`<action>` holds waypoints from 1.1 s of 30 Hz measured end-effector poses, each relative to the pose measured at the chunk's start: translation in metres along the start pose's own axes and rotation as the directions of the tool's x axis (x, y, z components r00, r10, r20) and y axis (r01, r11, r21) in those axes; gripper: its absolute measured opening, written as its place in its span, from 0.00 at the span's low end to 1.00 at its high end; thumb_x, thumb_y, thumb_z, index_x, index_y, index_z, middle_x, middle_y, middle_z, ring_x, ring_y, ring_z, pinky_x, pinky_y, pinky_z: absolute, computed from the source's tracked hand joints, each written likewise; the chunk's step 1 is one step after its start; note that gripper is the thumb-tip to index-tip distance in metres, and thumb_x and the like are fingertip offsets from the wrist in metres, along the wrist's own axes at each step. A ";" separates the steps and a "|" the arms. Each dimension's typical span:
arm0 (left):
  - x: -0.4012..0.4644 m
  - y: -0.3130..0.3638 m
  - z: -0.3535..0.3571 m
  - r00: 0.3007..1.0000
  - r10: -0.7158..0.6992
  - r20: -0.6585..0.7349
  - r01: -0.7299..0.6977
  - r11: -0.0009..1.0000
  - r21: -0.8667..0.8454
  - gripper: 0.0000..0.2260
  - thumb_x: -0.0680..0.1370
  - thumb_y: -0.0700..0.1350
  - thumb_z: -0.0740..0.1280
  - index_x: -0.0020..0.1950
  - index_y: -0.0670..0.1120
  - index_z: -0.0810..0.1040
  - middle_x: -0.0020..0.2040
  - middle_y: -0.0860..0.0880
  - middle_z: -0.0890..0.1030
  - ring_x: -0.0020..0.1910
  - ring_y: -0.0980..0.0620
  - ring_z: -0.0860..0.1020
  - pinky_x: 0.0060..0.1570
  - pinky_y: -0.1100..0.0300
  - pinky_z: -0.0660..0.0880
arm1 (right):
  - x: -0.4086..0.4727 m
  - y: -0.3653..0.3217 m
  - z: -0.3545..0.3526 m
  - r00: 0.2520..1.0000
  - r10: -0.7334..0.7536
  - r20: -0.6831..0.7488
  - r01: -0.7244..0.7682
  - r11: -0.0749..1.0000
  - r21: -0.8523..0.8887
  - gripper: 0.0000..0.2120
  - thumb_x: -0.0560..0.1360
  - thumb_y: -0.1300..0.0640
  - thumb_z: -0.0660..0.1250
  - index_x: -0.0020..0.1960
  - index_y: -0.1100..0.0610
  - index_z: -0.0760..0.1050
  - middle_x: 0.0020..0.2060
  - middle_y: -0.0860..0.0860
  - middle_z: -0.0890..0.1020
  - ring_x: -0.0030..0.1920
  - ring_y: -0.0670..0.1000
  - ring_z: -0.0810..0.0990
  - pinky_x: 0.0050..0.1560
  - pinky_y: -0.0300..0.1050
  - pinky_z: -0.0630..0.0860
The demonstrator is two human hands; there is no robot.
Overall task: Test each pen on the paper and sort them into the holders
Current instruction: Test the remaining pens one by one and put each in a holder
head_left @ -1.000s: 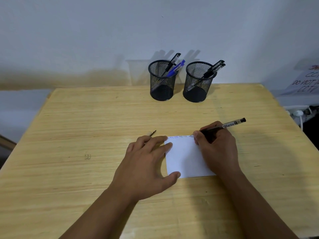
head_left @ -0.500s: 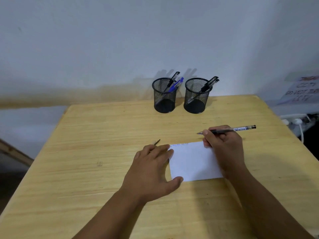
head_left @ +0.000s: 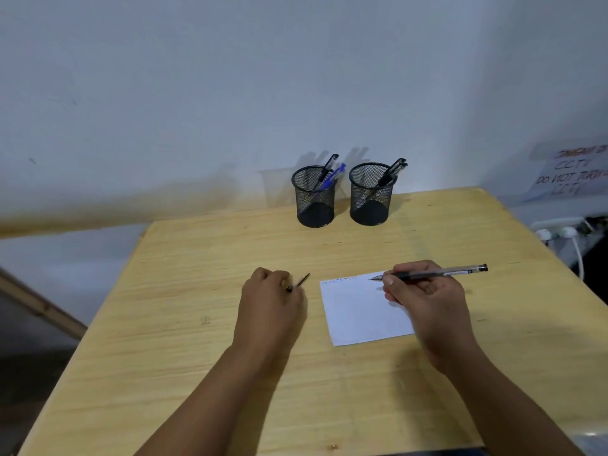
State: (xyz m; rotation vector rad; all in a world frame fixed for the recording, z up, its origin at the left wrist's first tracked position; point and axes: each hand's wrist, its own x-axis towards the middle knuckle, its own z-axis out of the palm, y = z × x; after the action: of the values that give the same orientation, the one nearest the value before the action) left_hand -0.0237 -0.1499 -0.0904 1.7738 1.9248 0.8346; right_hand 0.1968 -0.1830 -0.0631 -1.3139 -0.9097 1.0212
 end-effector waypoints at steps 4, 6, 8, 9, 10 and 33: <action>0.004 0.003 -0.002 1.000 0.015 -0.018 -0.014 0.999 0.036 0.05 0.77 0.47 0.65 0.49 0.53 0.81 0.45 0.56 0.77 0.47 0.55 0.76 0.44 0.61 0.72 | -0.006 0.001 -0.003 0.999 0.029 0.021 -0.031 0.998 0.061 0.06 0.73 0.68 0.71 0.47 0.58 0.81 0.40 0.54 0.87 0.45 0.52 0.86 0.54 0.49 0.80; 0.002 0.007 -0.003 0.999 0.051 -0.016 -0.051 0.999 0.004 0.05 0.78 0.48 0.66 0.50 0.55 0.80 0.46 0.58 0.78 0.48 0.56 0.76 0.44 0.59 0.74 | -0.007 0.000 -0.003 0.997 0.067 0.030 -0.070 0.991 0.116 0.04 0.76 0.65 0.69 0.47 0.59 0.81 0.41 0.54 0.87 0.47 0.53 0.86 0.56 0.50 0.79; -0.004 0.014 -0.004 0.996 0.089 -0.002 -0.089 0.995 -0.050 0.05 0.78 0.47 0.67 0.51 0.57 0.79 0.46 0.59 0.80 0.48 0.56 0.76 0.46 0.57 0.75 | -0.008 -0.003 -0.003 0.996 0.083 0.039 -0.087 0.987 0.136 0.03 0.77 0.63 0.68 0.48 0.60 0.81 0.42 0.56 0.87 0.47 0.54 0.87 0.56 0.50 0.79; -0.007 0.018 -0.004 0.995 0.102 0.002 -0.102 0.992 -0.077 0.05 0.79 0.46 0.67 0.51 0.57 0.79 0.46 0.60 0.81 0.48 0.58 0.77 0.46 0.57 0.75 | -0.009 -0.005 -0.003 0.996 0.073 0.042 -0.078 0.988 0.131 0.03 0.77 0.63 0.69 0.49 0.60 0.80 0.42 0.56 0.87 0.46 0.54 0.87 0.55 0.50 0.80; -0.010 0.023 -0.004 0.994 0.110 0.003 -0.109 0.989 -0.103 0.06 0.79 0.46 0.67 0.51 0.57 0.79 0.46 0.62 0.81 0.47 0.60 0.77 0.45 0.58 0.75 | -0.010 -0.006 -0.003 0.998 0.053 0.046 -0.058 0.991 0.121 0.03 0.76 0.63 0.70 0.49 0.60 0.80 0.41 0.56 0.87 0.46 0.54 0.87 0.54 0.49 0.80; -0.033 0.061 0.013 0.967 0.255 0.015 -0.241 0.929 -0.281 0.07 0.77 0.45 0.70 0.51 0.58 0.83 0.47 0.64 0.82 0.44 0.59 0.78 0.45 0.63 0.73 | -0.016 -0.001 -0.023 0.999 -0.043 0.010 0.042 0.990 0.132 0.05 0.73 0.65 0.72 0.48 0.59 0.81 0.40 0.57 0.87 0.42 0.55 0.86 0.47 0.43 0.82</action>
State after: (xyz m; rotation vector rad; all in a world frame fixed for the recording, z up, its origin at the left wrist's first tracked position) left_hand 0.0349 -0.1789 -0.0634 1.8647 1.4839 1.0753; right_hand 0.2140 -0.2057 -0.0629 -1.1745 -0.8612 1.0397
